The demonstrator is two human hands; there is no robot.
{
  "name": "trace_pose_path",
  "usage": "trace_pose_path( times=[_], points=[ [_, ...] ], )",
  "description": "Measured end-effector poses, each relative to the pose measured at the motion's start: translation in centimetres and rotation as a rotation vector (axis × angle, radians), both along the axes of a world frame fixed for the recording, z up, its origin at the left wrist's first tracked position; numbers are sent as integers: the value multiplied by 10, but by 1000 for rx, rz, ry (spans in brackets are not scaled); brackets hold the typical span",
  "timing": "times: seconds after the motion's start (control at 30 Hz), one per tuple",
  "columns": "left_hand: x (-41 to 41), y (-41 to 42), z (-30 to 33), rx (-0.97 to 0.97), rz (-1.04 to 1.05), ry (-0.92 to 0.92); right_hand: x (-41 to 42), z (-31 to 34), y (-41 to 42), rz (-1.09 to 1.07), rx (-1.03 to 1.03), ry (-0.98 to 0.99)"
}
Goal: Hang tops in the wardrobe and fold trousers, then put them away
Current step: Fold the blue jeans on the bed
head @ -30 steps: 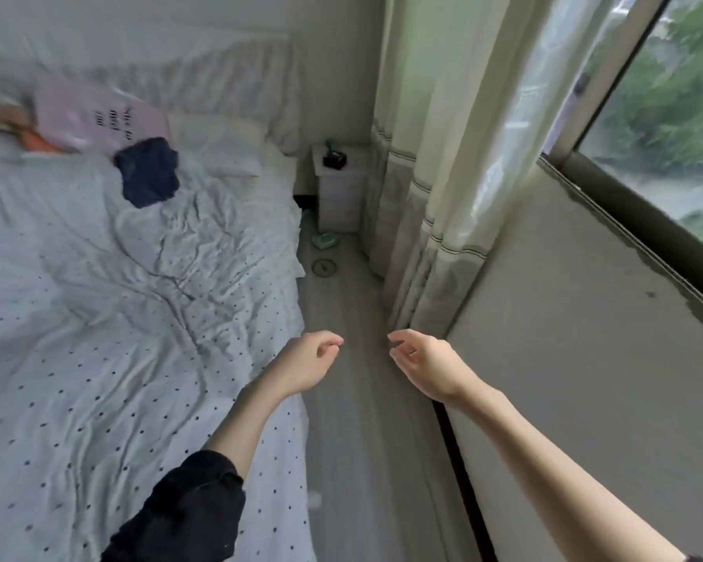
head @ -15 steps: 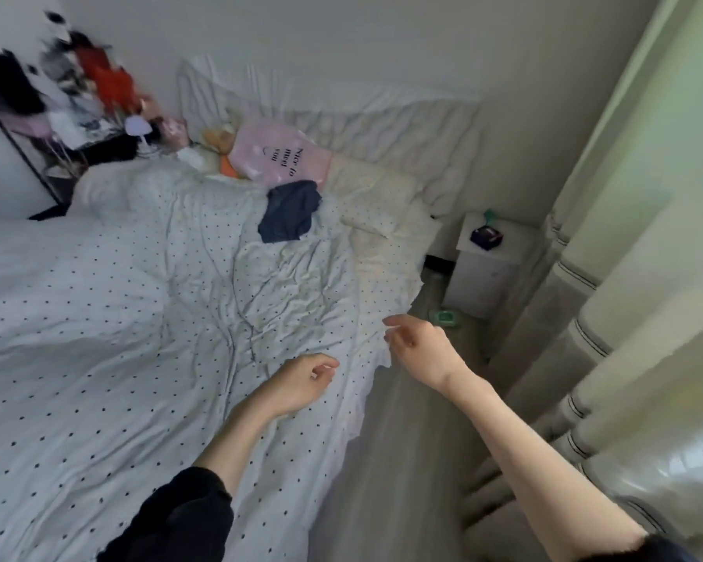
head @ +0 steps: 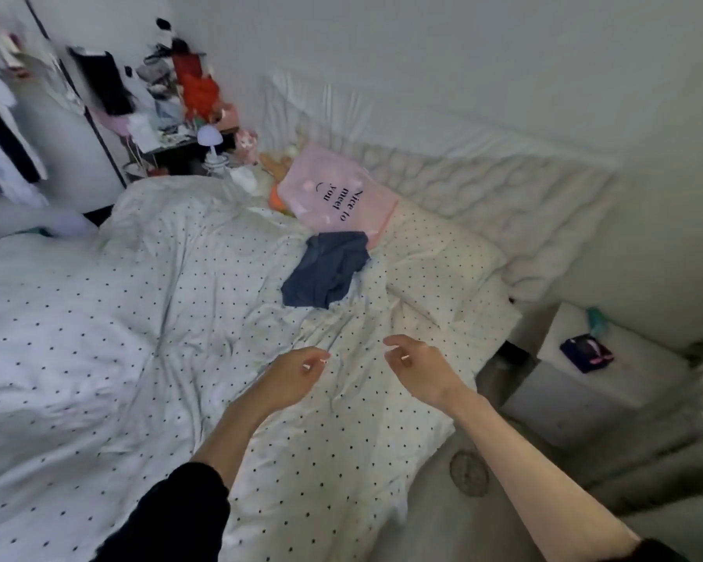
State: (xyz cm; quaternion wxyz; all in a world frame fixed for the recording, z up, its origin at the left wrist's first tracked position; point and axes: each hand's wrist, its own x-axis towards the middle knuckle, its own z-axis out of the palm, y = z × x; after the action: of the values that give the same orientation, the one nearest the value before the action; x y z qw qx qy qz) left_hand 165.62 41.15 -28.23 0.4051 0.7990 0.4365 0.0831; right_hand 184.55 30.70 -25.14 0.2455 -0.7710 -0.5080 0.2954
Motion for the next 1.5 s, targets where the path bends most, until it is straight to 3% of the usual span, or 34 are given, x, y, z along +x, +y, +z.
trace_pose_path(
  times=[0.27, 0.6, 0.77, 0.87, 1.03, 1.13, 1.3, 1.5],
  points=[
    [112, 132, -19, 14, 94, 69, 127, -26, 162, 86, -52, -18],
    [236, 284, -146, -101, 276, 214, 256, -150, 392, 266, -221, -73],
    [256, 338, -203, 67, 306, 374, 281, -216, 477, 145, -243, 63],
    [264, 344, -238, 192, 275, 524, 279, -258, 500, 20, -332, 258],
    [277, 356, -279, 331, 312, 531, 269, -296, 520, -212, -98, 559],
    [279, 371, -286, 386, 349, 557, 269, -302, 537, -322, -82, 645],
    [272, 363, -275, 367, 483, 463, 276, -292, 532, -239, -84, 361],
    [235, 347, -192, 381, 737, 370, 258, -212, 508, -51, -4, 203]
  ],
)
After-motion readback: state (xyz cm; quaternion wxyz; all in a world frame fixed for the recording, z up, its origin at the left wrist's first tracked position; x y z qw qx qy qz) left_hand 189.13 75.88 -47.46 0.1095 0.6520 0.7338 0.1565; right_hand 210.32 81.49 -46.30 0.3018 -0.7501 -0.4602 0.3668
